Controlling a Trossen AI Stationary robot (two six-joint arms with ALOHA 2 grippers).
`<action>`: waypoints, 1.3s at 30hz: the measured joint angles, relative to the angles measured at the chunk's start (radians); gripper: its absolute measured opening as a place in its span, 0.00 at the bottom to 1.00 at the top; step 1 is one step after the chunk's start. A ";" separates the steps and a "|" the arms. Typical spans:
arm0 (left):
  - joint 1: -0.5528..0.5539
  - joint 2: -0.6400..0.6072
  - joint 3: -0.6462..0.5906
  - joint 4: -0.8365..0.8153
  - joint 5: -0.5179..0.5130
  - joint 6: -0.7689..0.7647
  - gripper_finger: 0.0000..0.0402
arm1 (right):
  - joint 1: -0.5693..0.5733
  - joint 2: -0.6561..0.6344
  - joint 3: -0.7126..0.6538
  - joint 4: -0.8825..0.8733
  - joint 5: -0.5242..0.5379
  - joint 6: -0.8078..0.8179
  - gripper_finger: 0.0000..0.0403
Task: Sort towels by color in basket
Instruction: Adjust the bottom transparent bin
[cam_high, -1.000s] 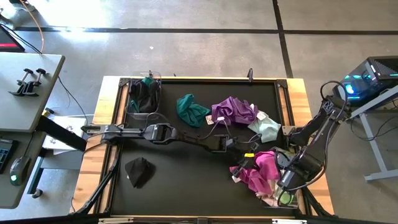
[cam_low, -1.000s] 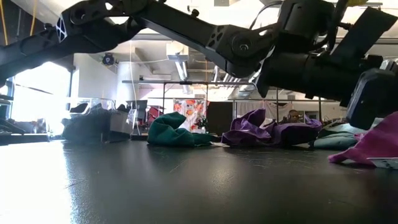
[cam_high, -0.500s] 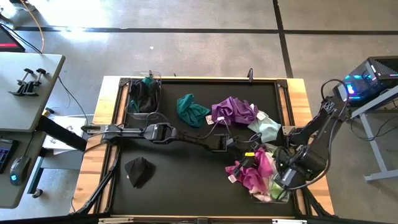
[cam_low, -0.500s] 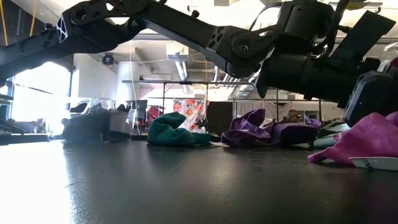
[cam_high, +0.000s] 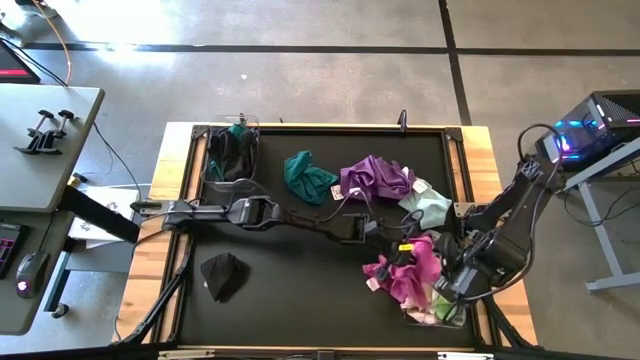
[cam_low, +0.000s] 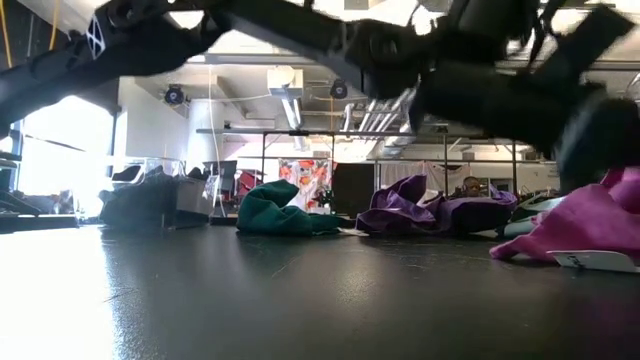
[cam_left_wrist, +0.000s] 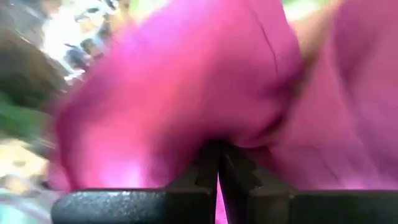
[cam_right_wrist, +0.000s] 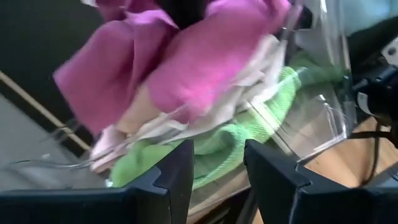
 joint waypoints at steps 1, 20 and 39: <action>-0.002 -0.017 0.000 -0.019 -0.020 0.000 0.00 | -0.005 -0.001 0.009 0.006 0.000 -0.009 0.35; -0.086 -0.250 0.000 -0.481 -0.317 -0.015 0.00 | -0.366 -0.002 0.034 0.064 -0.213 -0.106 0.67; -0.076 -0.520 -0.482 -0.476 -0.422 -0.135 0.00 | -0.454 0.153 0.020 -0.044 -0.006 -0.356 0.66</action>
